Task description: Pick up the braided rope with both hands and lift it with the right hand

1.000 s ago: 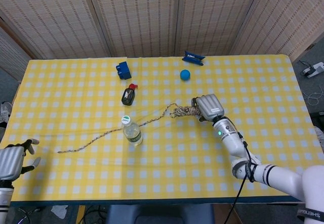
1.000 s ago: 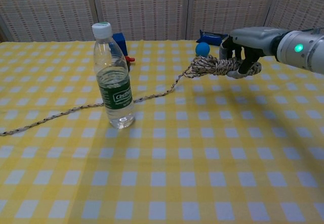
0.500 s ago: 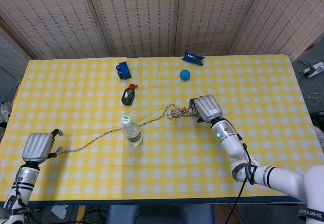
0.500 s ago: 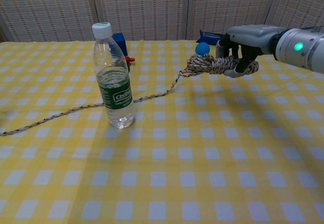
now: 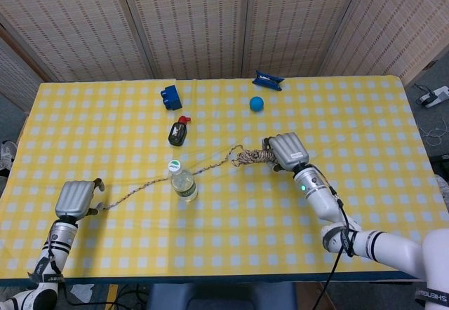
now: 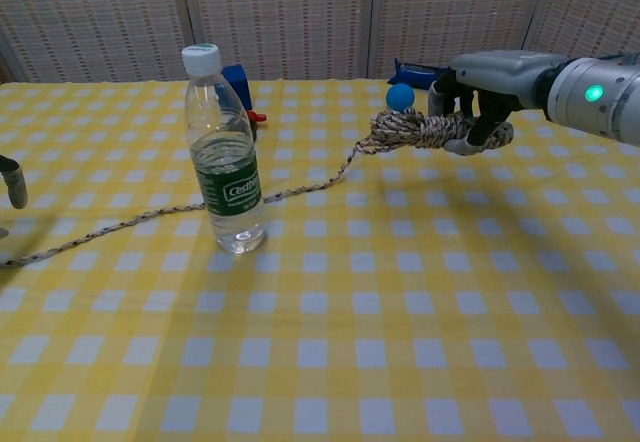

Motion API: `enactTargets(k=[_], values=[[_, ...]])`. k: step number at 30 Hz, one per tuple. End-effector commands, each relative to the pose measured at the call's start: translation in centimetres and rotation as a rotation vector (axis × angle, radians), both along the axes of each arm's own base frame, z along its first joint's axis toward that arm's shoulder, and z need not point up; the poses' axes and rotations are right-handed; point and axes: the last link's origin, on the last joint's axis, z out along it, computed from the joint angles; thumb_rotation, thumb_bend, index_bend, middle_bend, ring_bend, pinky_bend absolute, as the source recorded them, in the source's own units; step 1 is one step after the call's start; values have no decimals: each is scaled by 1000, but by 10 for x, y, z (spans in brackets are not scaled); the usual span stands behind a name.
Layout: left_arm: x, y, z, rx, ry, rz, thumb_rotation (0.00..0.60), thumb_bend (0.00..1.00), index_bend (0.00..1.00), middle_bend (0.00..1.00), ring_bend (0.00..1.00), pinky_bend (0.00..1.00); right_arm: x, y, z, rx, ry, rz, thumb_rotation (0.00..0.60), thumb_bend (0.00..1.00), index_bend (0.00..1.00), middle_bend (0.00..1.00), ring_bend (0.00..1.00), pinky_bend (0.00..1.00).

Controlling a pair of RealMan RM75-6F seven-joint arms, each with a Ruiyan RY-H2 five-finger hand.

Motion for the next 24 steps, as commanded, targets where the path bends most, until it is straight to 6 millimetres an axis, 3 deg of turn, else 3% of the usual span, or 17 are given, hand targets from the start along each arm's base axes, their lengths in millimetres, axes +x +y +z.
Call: enactTargets(k=[1, 14, 24], values=[[3, -2, -5, -13, -9, 9, 600, 294, 554, 968, 978, 1000, -1, 0, -1, 3, -1, -2, 600, 415, 630, 607, 463, 492], [13, 0, -28, -44, -17, 50, 600, 294, 558, 971, 981, 1000, -5, 1, -3, 17, 0, -12, 600, 416, 634, 609, 463, 492], [10, 4, -37, -65, -4, 101, 600, 294, 563, 978, 990, 1000, -8, 1, -3, 19, -4, -17, 600, 416, 638, 611, 463, 492]])
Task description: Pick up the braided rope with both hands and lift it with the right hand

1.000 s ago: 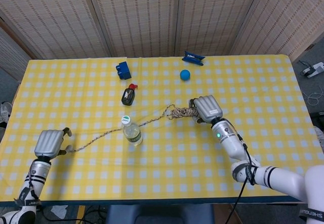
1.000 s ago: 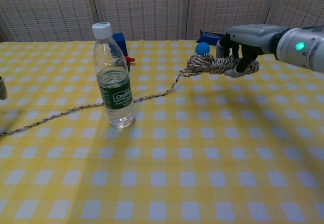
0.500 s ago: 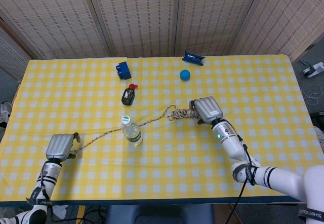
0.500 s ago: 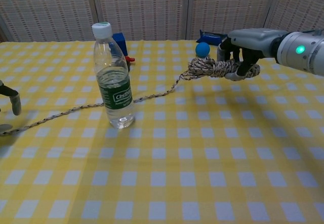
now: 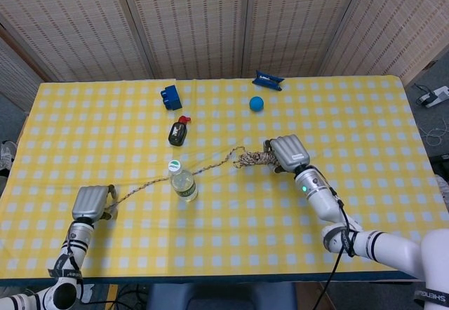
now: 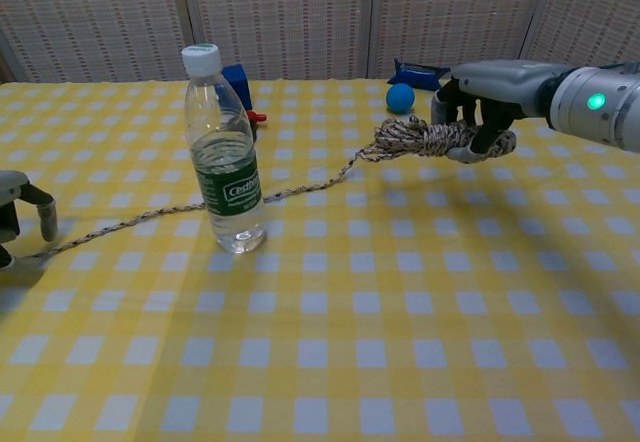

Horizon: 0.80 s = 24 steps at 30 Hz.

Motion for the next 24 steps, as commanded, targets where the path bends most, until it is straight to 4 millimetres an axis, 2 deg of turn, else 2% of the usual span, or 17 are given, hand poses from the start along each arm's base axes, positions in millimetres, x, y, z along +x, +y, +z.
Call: enactTargets(k=[1, 17, 24], values=[[-1, 1, -2, -2, 8, 9, 600, 294, 564, 980, 991, 1000, -1, 0, 0, 2, -2, -2, 600, 416, 638, 611, 463, 492], [-1, 5, -4, -1, 3, 40, 600, 297, 602, 1000, 1000, 1000, -3, -1, -1, 5, -8, -5, 600, 422, 640, 613, 463, 492], [-3, 8, -4, 2, 4, 51, 600, 354, 614, 1000, 1000, 1000, -3, -1, -2, 5, -12, -7, 600, 423, 640, 613, 463, 492]])
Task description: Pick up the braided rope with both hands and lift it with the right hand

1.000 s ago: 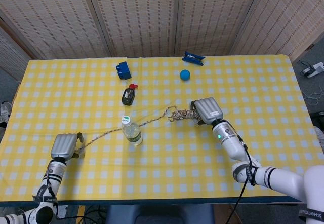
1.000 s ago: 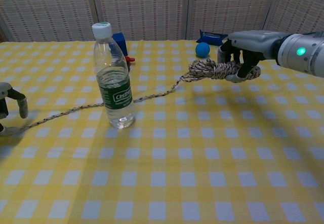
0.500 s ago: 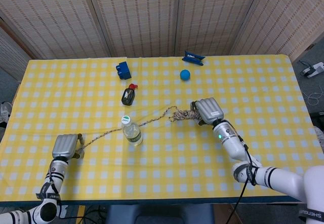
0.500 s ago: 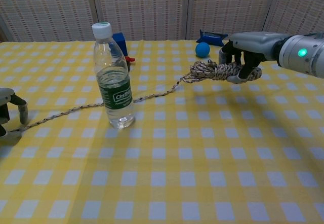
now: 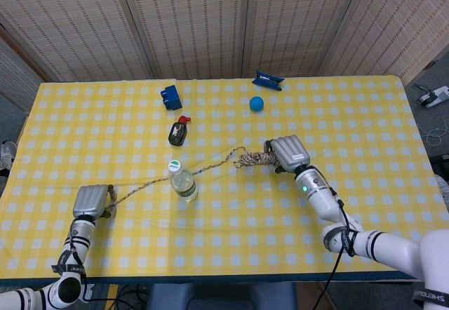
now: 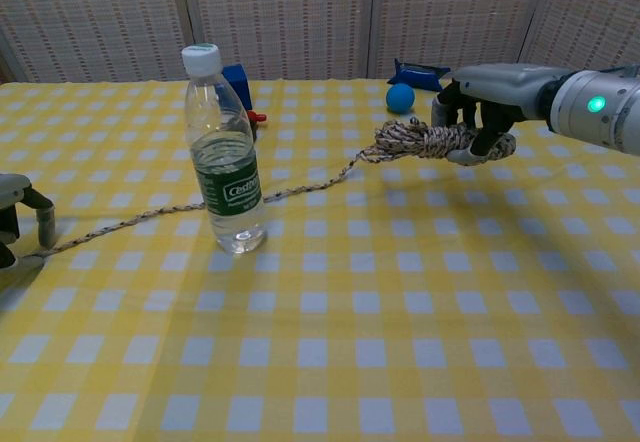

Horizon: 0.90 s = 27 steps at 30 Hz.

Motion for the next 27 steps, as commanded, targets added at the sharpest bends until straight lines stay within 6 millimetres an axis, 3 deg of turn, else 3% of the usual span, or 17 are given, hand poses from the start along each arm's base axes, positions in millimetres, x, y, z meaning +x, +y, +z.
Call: enactTargets(k=[1, 27], values=[[-1, 1, 0, 0, 0, 4, 600, 361, 617, 1000, 1000, 1000, 0, 0, 0, 0, -1, 0, 600, 423, 640, 613, 463, 492], [-3, 4, 3, 4, -10, 8, 600, 396, 706, 1000, 1000, 1000, -1, -2, 3, -11, -23, -7, 600, 423, 645, 616, 464, 492]])
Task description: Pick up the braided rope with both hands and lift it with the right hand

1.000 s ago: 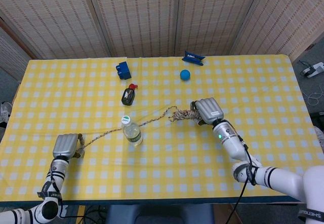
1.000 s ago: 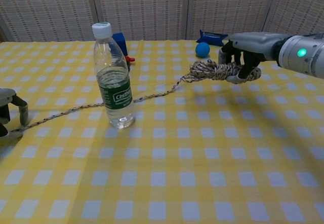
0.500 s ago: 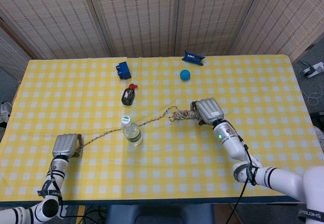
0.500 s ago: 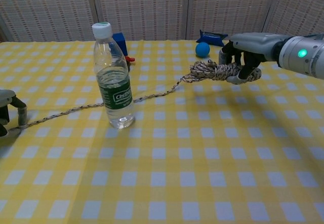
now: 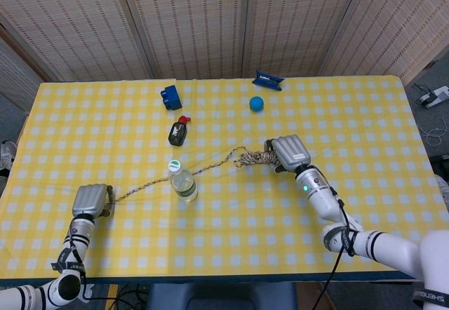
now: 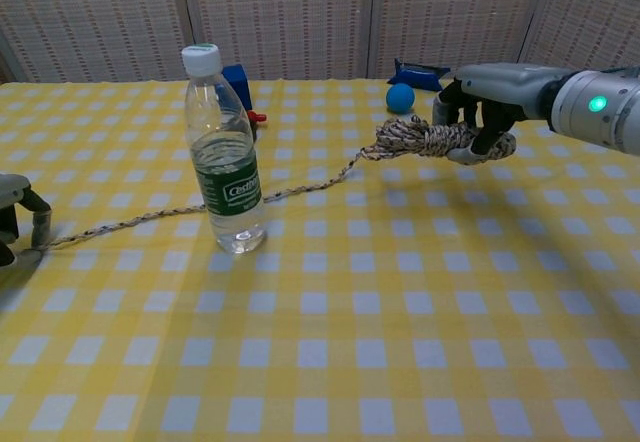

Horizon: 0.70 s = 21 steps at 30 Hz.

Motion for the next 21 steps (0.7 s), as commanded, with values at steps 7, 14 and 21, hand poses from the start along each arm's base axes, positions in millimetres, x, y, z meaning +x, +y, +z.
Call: enactTargets(k=[7, 14, 21], values=[[3, -2, 15, 33, -39, -21, 600, 397, 724, 1000, 1000, 1000, 3, -1, 7, -15, -21, 2, 600, 423, 645, 616, 464, 492], [5, 8, 51, 120, -122, -34, 600, 397, 735, 1000, 1000, 1000, 17, -5, 19, -61, -88, 23, 600, 423, 647, 616, 464, 492], [6, 27, 106, 253, -216, -63, 600, 397, 736, 1000, 1000, 1000, 51, -10, 29, -104, -170, 84, 600, 446, 658, 616, 464, 491]])
